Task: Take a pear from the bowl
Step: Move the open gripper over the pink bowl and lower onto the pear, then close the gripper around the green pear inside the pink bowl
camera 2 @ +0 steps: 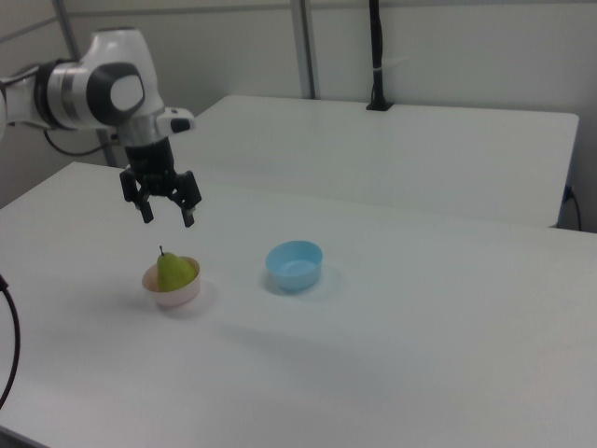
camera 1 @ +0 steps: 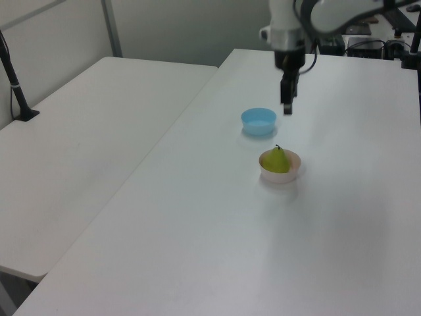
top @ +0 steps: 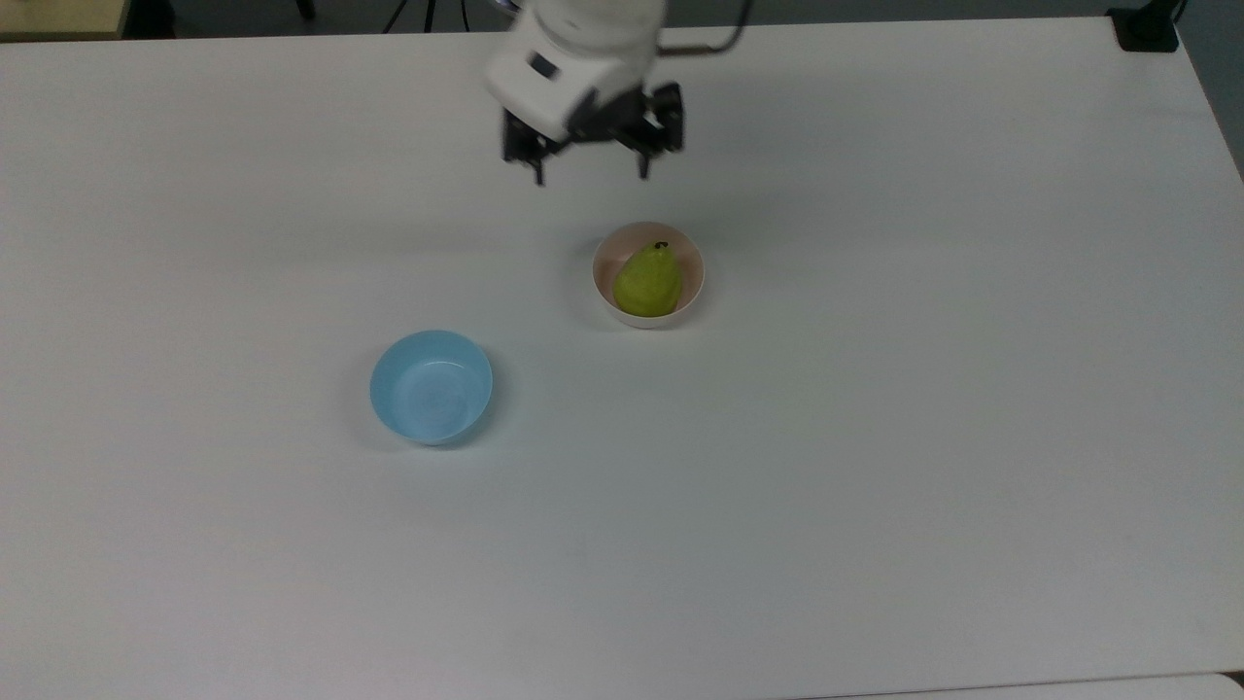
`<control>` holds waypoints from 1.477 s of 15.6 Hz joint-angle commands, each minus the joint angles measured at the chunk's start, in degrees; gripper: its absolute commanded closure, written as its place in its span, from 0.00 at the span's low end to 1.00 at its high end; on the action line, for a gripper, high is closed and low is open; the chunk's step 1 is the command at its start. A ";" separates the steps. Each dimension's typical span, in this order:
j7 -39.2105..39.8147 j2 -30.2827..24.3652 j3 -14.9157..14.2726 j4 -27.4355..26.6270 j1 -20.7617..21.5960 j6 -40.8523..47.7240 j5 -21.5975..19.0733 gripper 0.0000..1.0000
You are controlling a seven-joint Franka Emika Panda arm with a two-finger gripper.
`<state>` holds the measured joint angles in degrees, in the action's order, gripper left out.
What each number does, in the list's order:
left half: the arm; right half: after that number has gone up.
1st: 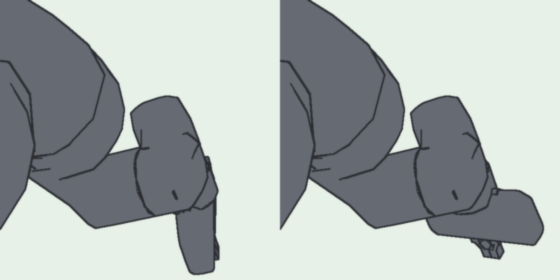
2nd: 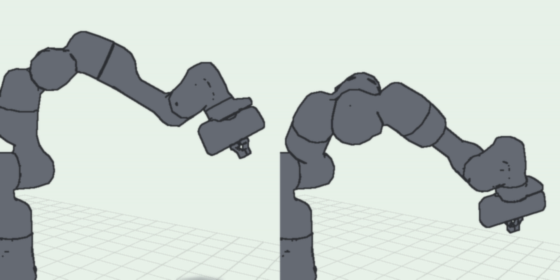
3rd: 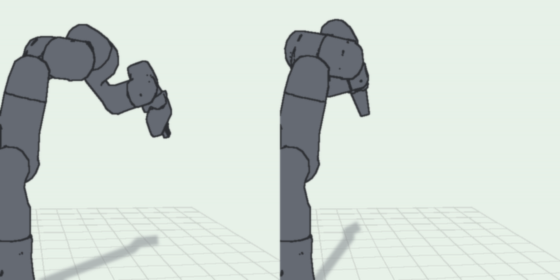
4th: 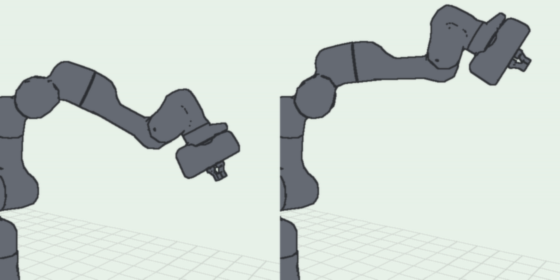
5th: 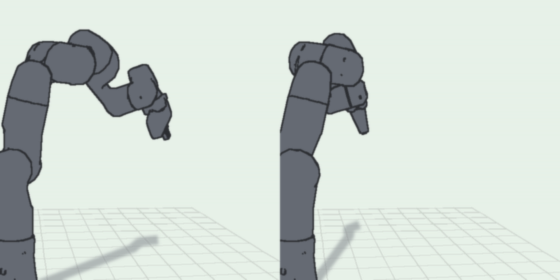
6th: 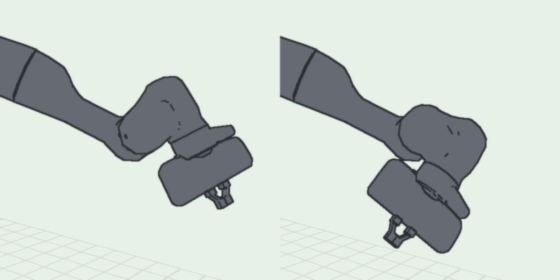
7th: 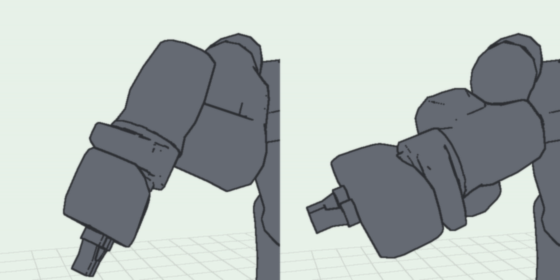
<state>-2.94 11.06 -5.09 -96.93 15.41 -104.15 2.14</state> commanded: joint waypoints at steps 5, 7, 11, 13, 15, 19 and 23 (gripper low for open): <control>-1.81 8.88 -1.33 -0.72 5.68 -7.29 0.93 0.00; -1.37 10.20 -1.33 -0.72 5.86 -7.73 1.72 0.01; -0.58 12.39 -1.24 -0.98 6.47 -7.91 3.83 0.05; 0.03 12.93 -1.15 -1.33 6.56 -8.87 5.06 0.15; 1.53 12.93 -0.98 -1.95 6.65 -9.05 5.33 0.26; 1.97 13.02 -0.71 -1.95 6.82 -8.97 5.33 0.62; 2.15 11.09 -0.71 -1.77 7.27 -8.26 5.06 0.77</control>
<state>-2.12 24.60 -5.19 -96.94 21.49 -111.25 7.20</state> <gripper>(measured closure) 0.295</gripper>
